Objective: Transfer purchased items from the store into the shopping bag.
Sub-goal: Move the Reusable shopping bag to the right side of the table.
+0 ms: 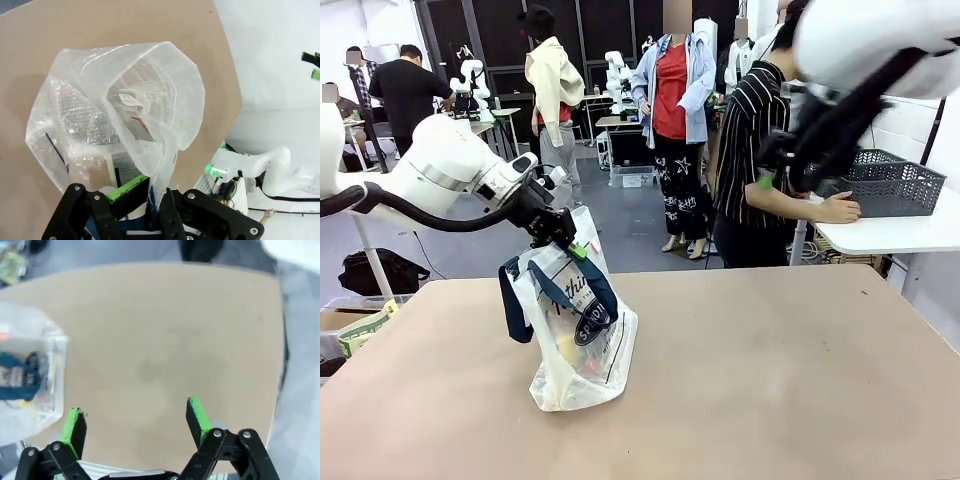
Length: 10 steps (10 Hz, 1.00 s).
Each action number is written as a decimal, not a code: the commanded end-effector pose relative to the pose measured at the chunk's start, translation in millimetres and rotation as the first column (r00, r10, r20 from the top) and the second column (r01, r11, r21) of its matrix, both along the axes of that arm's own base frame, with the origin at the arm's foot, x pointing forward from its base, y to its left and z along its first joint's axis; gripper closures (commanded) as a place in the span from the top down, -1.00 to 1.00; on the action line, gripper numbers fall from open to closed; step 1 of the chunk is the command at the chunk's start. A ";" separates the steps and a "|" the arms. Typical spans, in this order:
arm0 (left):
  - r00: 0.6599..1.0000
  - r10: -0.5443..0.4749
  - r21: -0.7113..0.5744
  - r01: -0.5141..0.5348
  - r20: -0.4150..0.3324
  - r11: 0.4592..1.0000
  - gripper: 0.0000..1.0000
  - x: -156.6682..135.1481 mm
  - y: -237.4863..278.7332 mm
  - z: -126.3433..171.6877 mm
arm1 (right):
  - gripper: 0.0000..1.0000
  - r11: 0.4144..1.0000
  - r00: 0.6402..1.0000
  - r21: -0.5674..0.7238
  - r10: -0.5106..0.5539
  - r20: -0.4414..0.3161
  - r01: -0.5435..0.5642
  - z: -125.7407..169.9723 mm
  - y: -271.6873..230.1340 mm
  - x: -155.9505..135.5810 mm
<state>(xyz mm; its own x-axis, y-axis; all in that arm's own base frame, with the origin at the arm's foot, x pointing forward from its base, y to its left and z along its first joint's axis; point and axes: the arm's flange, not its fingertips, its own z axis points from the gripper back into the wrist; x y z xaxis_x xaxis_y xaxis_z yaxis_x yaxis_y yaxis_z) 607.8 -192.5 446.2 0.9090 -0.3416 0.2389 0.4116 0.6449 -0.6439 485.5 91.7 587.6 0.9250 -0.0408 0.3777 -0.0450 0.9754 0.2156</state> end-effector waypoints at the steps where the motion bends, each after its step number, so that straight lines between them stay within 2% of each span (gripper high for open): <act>1: 0.999 0.032 0.062 -0.033 0.012 0.998 -1.00 -5.8 -8.8 0.2 | 1.00 0.986 0.983 0.010 -0.162 -0.089 0.164 -22.8 -43.7 -0.7; 3: 0.999 0.033 0.081 -0.035 0.034 0.996 -1.00 -1.1 -12.4 5.0 | 1.00 0.954 0.940 0.046 -0.284 -0.192 0.297 -52.0 -103.6 4.1; 5: 0.995 0.068 0.104 -0.074 0.069 0.992 -1.00 3.1 -7.5 10.0 | 1.00 0.924 0.891 0.018 -0.362 -0.274 0.381 -85.5 -121.3 13.4; 6: 0.984 0.127 0.154 -0.146 0.122 0.977 -1.00 0.5 -5.1 16.8 | 1.00 0.955 0.940 0.024 -0.285 -0.191 0.294 -62.6 -127.7 3.0; 8: 0.956 0.190 0.245 -0.244 0.224 0.938 -1.00 -10.6 9.9 45.7 | 1.00 0.955 0.940 0.024 -0.285 -0.191 0.294 -62.6 -127.7 3.0; 10: 0.932 0.235 0.291 -0.314 0.276 0.904 -1.00 -22.2 37.5 78.8 | 1.00 0.955 0.940 0.024 -0.285 -0.191 0.294 -62.6 -127.7 3.0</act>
